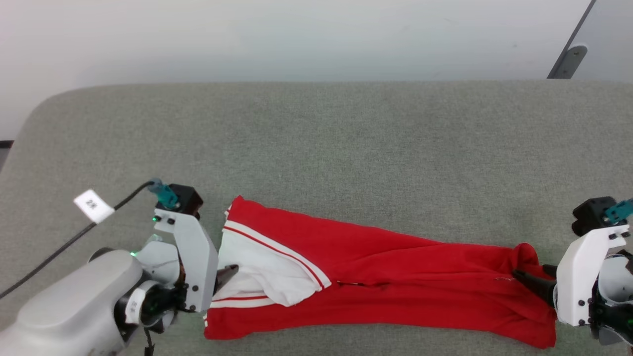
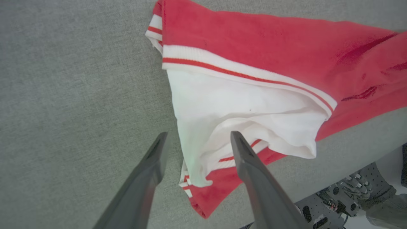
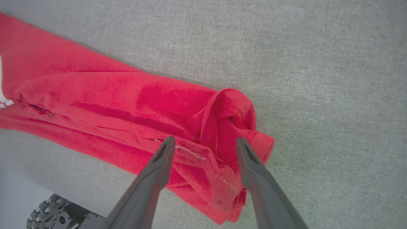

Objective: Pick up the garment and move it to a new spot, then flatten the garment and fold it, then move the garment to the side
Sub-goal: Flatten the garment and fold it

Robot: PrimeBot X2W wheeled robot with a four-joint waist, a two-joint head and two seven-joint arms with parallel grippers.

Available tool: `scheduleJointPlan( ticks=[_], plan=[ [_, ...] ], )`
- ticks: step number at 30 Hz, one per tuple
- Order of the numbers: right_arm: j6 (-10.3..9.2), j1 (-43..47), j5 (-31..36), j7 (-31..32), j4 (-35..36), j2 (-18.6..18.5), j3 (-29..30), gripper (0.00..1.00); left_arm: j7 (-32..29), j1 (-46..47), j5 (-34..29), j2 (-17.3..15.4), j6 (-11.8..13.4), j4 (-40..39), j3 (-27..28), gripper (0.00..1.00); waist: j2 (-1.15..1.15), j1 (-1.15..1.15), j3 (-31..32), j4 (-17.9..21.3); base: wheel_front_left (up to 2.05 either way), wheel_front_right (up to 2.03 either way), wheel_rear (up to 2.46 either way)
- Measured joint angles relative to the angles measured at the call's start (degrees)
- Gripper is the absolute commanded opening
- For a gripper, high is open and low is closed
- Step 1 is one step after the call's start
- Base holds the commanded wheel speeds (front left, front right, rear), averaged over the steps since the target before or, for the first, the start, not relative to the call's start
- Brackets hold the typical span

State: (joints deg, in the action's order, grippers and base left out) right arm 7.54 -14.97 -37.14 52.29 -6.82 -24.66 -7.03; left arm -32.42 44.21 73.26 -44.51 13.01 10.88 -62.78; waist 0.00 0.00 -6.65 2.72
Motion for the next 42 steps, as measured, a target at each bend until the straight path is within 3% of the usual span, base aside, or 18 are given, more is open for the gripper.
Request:
scheduleJointPlan(
  ticks=[5, 13, 23, 28, 34, 42],
  plan=[
    [0.00, 1.10, -1.25, 0.15, 2.22, 0.76, 2.60, 1.00, 5.72, -1.64, -0.78, -1.23, -0.42, -1.71, 1.75, 1.00, 0.00, 0.00, 0.97, -0.25, 0.00, 0.00, 0.00],
    [-0.01, 4.14, -0.57, 0.54, 2.68, 1.60, 7.50, 1.00, 21.14, -7.29, -3.45, -3.97, 0.30, -5.93, 5.59, 1.00, 0.00, 0.00, 1.91, -0.55, 0.00, 0.00, 0.00],
    [-0.01, 5.44, 2.66, 1.78, -0.76, 2.27, 12.49, 1.00, 43.34, -16.89, -7.45, -5.78, 4.23, -10.15, 10.43, 1.00, 0.00, 0.00, 2.20, -2.42, 0.00, 0.00, 0.00],
    [-0.01, 5.67, 4.26, 2.29, -2.97, 2.67, 14.48, 1.00, 47.10, -22.03, -10.00, -5.80, 6.67, -10.78, 14.19, 1.00, 0.00, 0.00, 1.91, -3.84, 0.00, 0.00, 0.00],
    [-0.01, 6.23, 5.78, 4.28, -5.78, 3.32, 16.93, 1.00, 47.54, -29.92, -18.64, -0.99, 8.32, -13.07, 26.96, 1.00, 0.00, 0.00, 1.64, -5.95, 0.00, 0.00, 0.00],
    [-0.01, 6.26, 5.67, 5.77, -9.56, 5.63, 18.84, 1.00, 47.54, -42.59, -27.78, 7.99, 3.19, -13.03, 41.62, 1.00, 0.00, 0.00, 1.29, -8.44, 0.00, 0.00, 0.00]
  ],
)
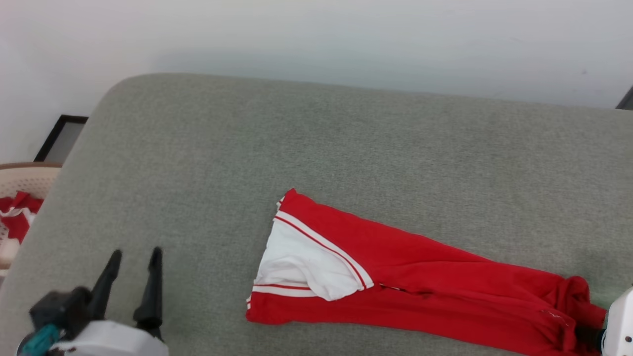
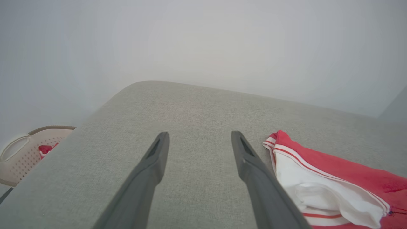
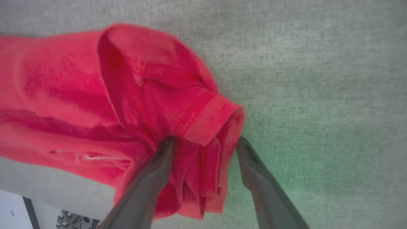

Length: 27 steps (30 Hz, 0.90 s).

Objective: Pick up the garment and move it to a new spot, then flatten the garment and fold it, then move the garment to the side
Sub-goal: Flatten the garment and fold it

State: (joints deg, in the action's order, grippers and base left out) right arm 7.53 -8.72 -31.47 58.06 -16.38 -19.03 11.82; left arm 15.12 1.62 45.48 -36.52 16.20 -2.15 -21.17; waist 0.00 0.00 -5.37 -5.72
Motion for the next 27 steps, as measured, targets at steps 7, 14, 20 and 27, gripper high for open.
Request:
scheduleJointPlan(
  ticks=[7, 14, 20, 27],
  plan=[
    [-0.07, -1.72, -1.99, 0.09, -3.35, 0.19, -1.30, 0.46, 0.00, -5.17, -6.13, 6.09, -4.88, 0.87, 8.44, 1.00, 0.00, 0.00, -0.60, -1.39, 0.00, 0.00, 0.00],
    [-0.04, -3.43, -3.75, -2.37, -5.91, -1.08, -4.30, 0.00, 0.00, -6.49, -10.63, 11.40, -9.36, 1.62, 14.14, 1.00, 0.00, 0.00, -1.19, -2.35, 0.00, 0.00, 0.00],
    [0.01, -4.61, -5.17, -4.58, -6.57, -2.79, -5.39, 0.00, 0.00, -6.72, -13.50, 14.52, -12.14, 2.74, 17.10, 1.00, 0.00, 0.00, -1.71, -2.32, 0.00, 0.00, 0.00],
    [0.02, -7.22, -3.96, -7.00, -8.87, -6.12, -4.42, 0.00, 0.00, -6.97, -15.59, 17.07, -14.78, 3.80, 19.80, 1.00, 0.00, 0.00, -1.48, -1.33, 0.00, 0.00, 0.00]
  ],
)
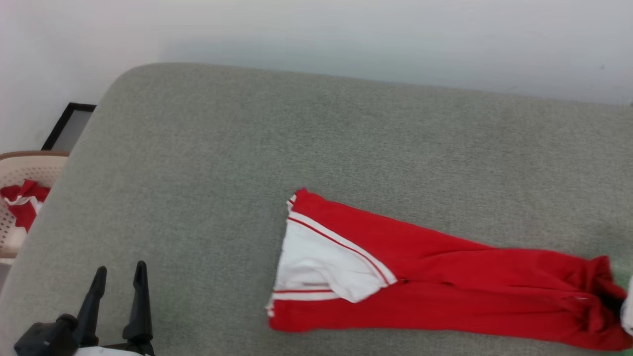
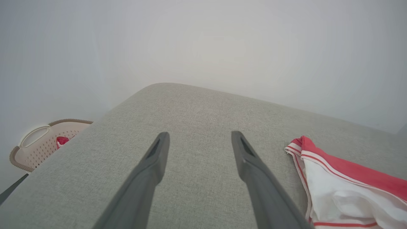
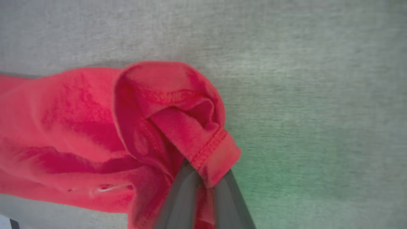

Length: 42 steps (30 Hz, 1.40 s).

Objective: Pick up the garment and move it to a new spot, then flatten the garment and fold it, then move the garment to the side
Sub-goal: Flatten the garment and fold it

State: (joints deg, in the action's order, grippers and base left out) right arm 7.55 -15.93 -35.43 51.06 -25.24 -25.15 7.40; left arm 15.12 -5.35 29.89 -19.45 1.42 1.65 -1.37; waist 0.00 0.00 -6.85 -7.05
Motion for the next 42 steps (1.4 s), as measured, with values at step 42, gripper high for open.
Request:
scheduleJointPlan(
  ticks=[42],
  plan=[
    [-0.02, -4.16, -2.08, 1.34, 16.93, 5.38, -15.52, 0.00, 0.00, 0.25, -4.46, 5.57, -5.98, 5.47, 2.55, 1.00, 0.00, 0.00, 2.51, 0.04, 0.00, 0.00, 0.00]
  ],
)
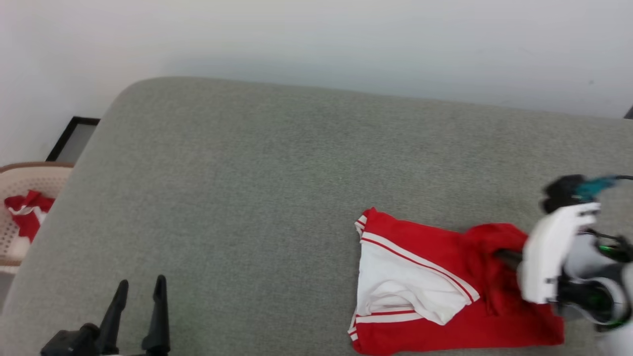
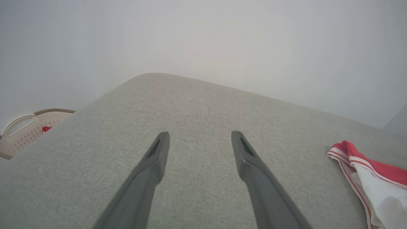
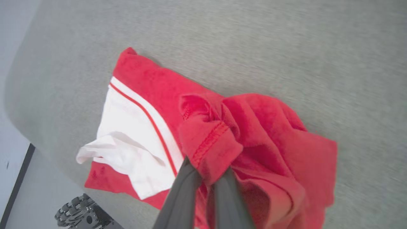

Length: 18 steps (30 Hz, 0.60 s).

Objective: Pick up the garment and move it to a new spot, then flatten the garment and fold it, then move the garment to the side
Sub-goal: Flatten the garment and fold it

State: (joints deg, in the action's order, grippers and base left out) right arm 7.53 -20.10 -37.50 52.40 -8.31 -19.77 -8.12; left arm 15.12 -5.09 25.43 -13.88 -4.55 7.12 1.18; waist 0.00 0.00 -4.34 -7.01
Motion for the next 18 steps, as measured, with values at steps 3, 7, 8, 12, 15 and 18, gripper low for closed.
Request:
scheduleJointPlan(
  ticks=[3, 7, 8, 12, 15, 18],
  plan=[
    [0.00, -1.50, 0.01, -0.02, -0.18, 1.94, -3.28, 0.00, 0.00, 0.49, -0.11, 0.55, -0.43, 0.53, -0.30, 1.00, 0.00, 0.00, -0.22, -0.99, 0.00, 0.00, 0.00],
    [0.00, -3.41, 0.18, -0.29, -1.80, 3.78, -6.98, 0.00, 0.00, 1.16, -0.31, 1.20, -0.82, 1.08, -0.48, 1.00, 0.00, 0.00, -0.51, -2.43, 0.00, 0.00, 0.00],
    [0.00, -3.75, 0.18, -0.55, -2.35, 4.17, -7.86, 0.00, 0.00, 1.34, -0.34, 1.43, -0.84, 1.15, -0.41, 1.00, 0.00, 0.00, -0.60, -2.78, 0.00, 0.00, 0.00],
    [0.00, -5.71, 0.40, -2.49, -4.46, 5.50, -11.20, 0.00, 0.00, 1.59, -0.81, 2.01, -1.12, 1.58, -0.27, 1.00, 0.00, 0.00, -1.06, -4.09, 0.00, 0.00, 0.00],
    [0.00, -6.48, 0.14, -3.38, -6.54, 6.53, -13.63, 0.00, 0.00, 1.95, -0.87, 2.59, -1.51, 1.92, -0.16, 1.00, 0.00, -0.01, -1.43, -4.88, 0.00, 0.00, 0.00],
    [0.00, -6.92, 0.16, -4.46, -9.26, 6.95, -15.88, 0.00, 0.00, 2.31, -1.13, 2.89, -1.59, 2.20, 0.05, 1.00, 0.00, 0.00, -1.72, -5.47, 0.00, 0.00, 0.00]
  ],
)
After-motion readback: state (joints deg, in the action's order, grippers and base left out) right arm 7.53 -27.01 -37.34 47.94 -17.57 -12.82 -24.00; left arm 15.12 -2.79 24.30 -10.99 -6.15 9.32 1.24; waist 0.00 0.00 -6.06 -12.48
